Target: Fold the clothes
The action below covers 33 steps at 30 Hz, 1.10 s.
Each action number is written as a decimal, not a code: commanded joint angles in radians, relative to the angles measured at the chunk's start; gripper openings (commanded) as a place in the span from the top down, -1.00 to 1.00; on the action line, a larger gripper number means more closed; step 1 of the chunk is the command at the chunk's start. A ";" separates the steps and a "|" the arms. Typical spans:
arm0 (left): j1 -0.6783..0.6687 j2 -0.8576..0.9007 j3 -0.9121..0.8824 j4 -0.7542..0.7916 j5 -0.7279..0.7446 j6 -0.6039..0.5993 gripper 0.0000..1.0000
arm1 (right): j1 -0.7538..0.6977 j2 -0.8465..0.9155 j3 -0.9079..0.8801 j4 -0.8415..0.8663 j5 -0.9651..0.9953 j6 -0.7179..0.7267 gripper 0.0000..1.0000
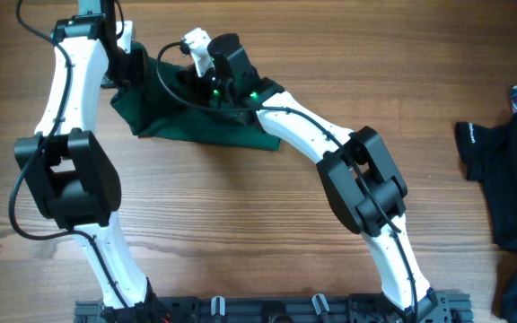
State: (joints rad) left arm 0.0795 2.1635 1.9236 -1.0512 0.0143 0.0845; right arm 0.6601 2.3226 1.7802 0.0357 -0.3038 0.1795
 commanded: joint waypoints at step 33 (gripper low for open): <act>-0.043 -0.215 0.021 0.080 0.030 -0.069 0.92 | -0.014 -0.022 0.010 -0.016 -0.147 0.104 0.91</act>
State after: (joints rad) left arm 0.0475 1.9724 1.9236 -0.9649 0.0284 0.0242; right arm 0.6785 2.4241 1.7828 0.0494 -0.4198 0.2840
